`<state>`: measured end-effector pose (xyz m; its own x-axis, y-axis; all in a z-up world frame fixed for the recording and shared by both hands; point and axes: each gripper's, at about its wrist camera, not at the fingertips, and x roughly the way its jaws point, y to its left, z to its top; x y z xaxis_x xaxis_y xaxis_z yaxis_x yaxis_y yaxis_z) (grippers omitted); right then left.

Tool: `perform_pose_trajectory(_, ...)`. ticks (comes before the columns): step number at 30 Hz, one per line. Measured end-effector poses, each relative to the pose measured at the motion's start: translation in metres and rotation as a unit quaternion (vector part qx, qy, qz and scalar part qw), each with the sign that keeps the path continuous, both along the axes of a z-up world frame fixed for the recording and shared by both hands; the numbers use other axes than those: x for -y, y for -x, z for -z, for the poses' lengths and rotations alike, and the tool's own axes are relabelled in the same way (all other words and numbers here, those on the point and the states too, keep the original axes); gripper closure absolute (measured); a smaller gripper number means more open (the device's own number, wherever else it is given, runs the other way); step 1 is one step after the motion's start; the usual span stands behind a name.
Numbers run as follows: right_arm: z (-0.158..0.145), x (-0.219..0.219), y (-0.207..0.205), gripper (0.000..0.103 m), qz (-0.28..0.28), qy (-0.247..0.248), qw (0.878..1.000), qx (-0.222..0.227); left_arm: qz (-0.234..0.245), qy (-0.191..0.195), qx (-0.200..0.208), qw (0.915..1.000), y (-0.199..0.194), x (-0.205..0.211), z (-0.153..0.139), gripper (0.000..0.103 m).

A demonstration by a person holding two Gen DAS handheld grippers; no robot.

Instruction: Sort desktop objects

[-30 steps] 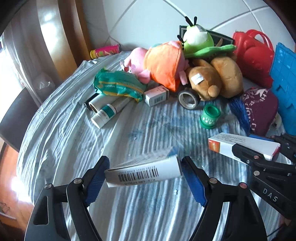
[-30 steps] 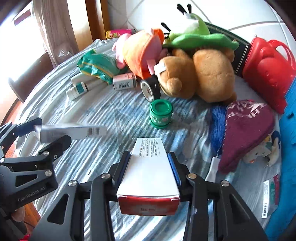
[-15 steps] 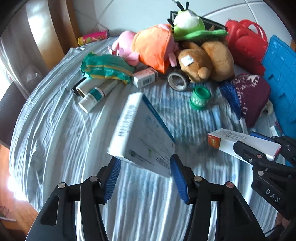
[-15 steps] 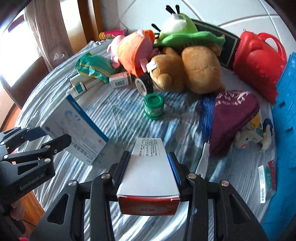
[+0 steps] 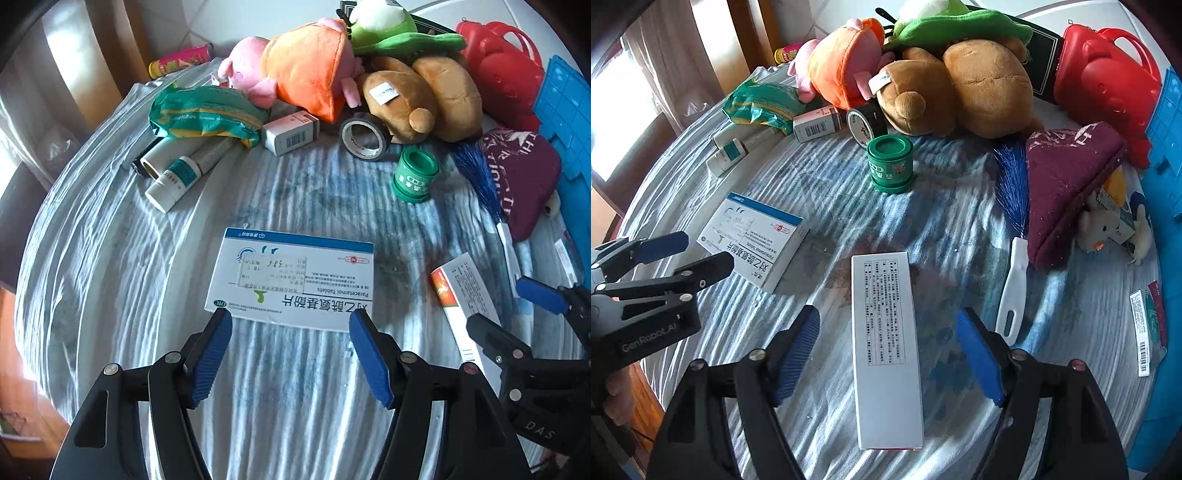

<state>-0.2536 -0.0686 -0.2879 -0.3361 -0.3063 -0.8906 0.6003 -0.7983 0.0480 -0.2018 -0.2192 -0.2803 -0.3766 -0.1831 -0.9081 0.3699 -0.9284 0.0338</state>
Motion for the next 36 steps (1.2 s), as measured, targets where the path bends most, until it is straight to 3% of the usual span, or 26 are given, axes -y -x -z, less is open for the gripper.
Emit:
perform_pose_trajectory(5, -0.004, 0.007, 0.008, 0.027, -0.023, 0.016, 1.0, -0.004, -0.037, -0.002, 0.005, 0.9993, -0.008, 0.007, 0.003, 0.037)
perform_pose_trajectory(7, -0.004, 0.016, 0.014, 0.033, -0.047, 0.014, 0.999, -0.011, -0.063, 0.002, 0.012, 0.9979, -0.014, 0.011, 0.008, 0.039)
perform_pose_trajectory(9, 0.0, 0.03, 0.026, 0.048, -0.07, 0.014, 0.997, -0.007, -0.088, 0.0, 0.021, 0.9959, -0.019, 0.017, 0.016, 0.049)
perform_pose_trajectory(13, 0.011, 0.063, 0.047, 0.05, -0.129, 0.003, 0.991, -0.019, -0.136, 0.001, 0.023, 0.9904, -0.016, 0.032, 0.031, 0.063)
perform_pose_trajectory(16, 0.025, 0.084, 0.053, 0.05, -0.156, -0.009, 0.987, -0.029, -0.155, 0.006, 0.019, 0.9877, -0.009, 0.041, 0.036, 0.064)
perform_pose_trajectory(20, 0.029, 0.097, 0.05, 0.05, -0.185, 0.005, 0.983, 0.015, -0.163, 0.014, 0.016, 0.9864, 0.002, 0.055, 0.035, 0.064)
perform_pose_trajectory(24, 0.034, 0.101, 0.016, 0.05, -0.236, 0.017, 0.969, 0.071, -0.166, 0.015, 0.001, 0.986, 0.003, 0.061, 0.022, 0.064)
perform_pose_trajectory(27, 0.03, 0.096, 0.009, 0.05, -0.222, 0.028, 0.973, 0.055, -0.162, 0.015, -0.007, 0.9867, 0.0, 0.059, 0.011, 0.062)
perform_pose_trajectory(31, 0.021, 0.088, 0.036, 0.05, -0.149, 0.006, 0.989, -0.004, -0.166, 0.022, 0.005, 0.9858, -0.013, 0.059, 0.012, 0.059)
perform_pose_trajectory(33, 0.031, 0.091, 0.043, 0.053, -0.133, -0.015, 0.991, -0.002, -0.162, 0.009, 0.015, 0.9866, -0.019, 0.059, 0.023, 0.059)
perform_pose_trajectory(36, 0.044, 0.103, 0.022, 0.053, -0.162, -0.025, 0.986, 0.013, -0.153, 0.006, 0.022, 0.9879, -0.025, 0.058, 0.033, 0.064)
